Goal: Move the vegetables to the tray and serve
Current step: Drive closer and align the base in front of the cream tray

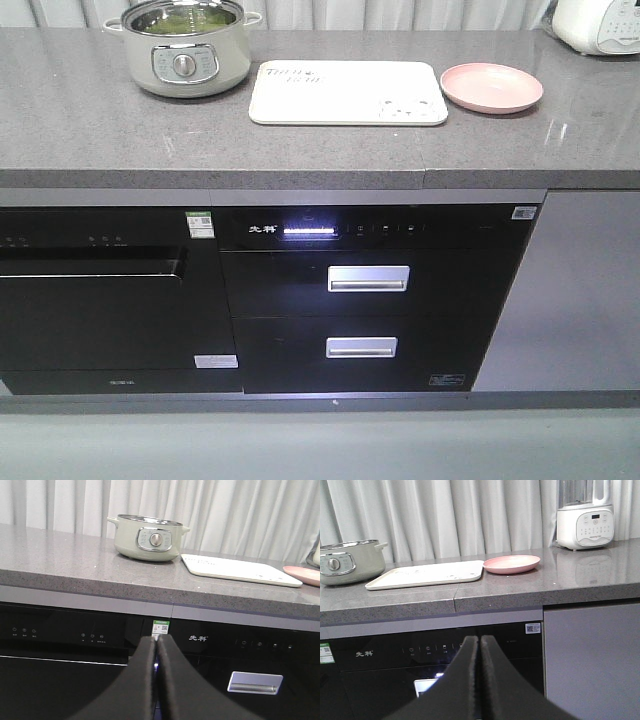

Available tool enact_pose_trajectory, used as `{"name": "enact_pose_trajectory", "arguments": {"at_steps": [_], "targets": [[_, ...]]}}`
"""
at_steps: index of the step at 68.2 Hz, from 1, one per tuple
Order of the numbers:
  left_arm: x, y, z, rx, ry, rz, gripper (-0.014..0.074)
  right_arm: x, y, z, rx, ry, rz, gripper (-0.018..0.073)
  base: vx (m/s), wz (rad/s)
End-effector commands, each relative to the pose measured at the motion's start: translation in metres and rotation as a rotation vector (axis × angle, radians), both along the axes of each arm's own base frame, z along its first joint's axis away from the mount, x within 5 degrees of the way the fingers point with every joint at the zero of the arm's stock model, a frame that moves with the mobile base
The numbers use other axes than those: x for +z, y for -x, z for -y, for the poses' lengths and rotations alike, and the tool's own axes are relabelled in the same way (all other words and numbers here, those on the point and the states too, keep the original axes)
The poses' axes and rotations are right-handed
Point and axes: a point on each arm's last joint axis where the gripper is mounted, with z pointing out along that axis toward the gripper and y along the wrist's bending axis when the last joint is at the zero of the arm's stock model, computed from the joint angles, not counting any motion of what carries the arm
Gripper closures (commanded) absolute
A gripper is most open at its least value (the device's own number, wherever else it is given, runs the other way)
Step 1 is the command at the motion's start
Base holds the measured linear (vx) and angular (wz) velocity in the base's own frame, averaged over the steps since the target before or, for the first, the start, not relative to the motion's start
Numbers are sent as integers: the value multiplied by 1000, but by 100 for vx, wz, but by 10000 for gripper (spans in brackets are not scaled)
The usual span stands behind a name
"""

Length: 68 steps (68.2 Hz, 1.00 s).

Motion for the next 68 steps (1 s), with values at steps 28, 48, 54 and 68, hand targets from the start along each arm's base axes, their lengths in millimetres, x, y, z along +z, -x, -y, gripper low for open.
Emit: {"name": "enact_pose_trajectory", "arguments": {"at_steps": [28,48,54,68], "targets": [[-2,0,0,3,12,57,602,1,0,-2,16,13,56,562,7,-2],[-2,0,0,3,12,57,602,1,0,-2,16,13,56,562,8,-5],[-2,0,0,3,12,57,602,1,0,-2,16,13,56,562,9,-4],[-2,0,0,3,12,57,602,1,0,-2,16,13,56,562,9,-4]]}}
